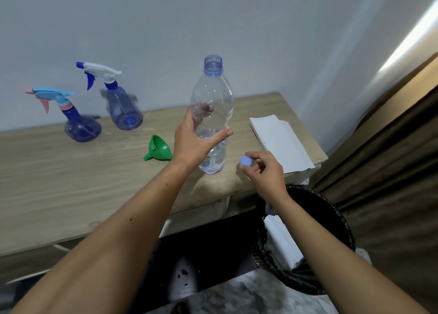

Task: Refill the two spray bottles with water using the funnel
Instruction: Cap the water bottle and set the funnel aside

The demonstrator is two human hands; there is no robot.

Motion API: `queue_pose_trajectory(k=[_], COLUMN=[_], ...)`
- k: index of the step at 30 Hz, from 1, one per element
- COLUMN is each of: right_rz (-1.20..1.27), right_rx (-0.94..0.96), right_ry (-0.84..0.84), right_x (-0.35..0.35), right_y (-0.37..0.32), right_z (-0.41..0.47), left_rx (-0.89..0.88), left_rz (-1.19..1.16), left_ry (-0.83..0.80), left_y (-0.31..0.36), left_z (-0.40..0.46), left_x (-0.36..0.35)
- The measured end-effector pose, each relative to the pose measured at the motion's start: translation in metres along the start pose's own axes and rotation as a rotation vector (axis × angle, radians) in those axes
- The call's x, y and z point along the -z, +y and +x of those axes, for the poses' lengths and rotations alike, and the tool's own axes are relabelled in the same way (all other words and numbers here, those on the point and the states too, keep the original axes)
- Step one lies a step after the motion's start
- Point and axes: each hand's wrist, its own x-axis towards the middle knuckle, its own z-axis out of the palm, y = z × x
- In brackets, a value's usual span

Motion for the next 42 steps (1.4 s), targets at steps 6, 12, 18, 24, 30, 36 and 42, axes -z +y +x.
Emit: queue_pose_trajectory(k=[6,12,18,24,30,36,42], right_rz=[0.122,0.158,-0.033,-0.244,-0.329,-0.232,-0.006], right_rx=[0.191,0.386,0.467,0.462,0.461,0.299,0.289], right_ry=[0.066,0.073,-0.087,-0.185,-0.201,-0.118,-0.219], right_x=[0.033,0.054,0.049,0.047,0.049,0.047,0.05], right_y=[-0.105,-0.195,-0.233,-0.251,-0.261,-0.253,-0.248], right_z=[0.016,0.031,0.039,0.039,0.044,0.044,0.044], left_rx=[0.05,0.057,0.098,0.13,0.138,0.125,0.147], left_rz=[0.004,0.014,0.013,0.037,0.072,0.095,0.076], left_ry=[-0.021,-0.05,-0.116,-0.163,-0.186,-0.207,-0.208], left_y=[0.004,0.002,0.004,0.011,0.012,0.008,0.007], left_z=[-0.003,0.0,0.008,0.004,0.007,0.007,0.009], left_x=[0.002,0.002,0.009,0.011,0.014,0.013,0.016])
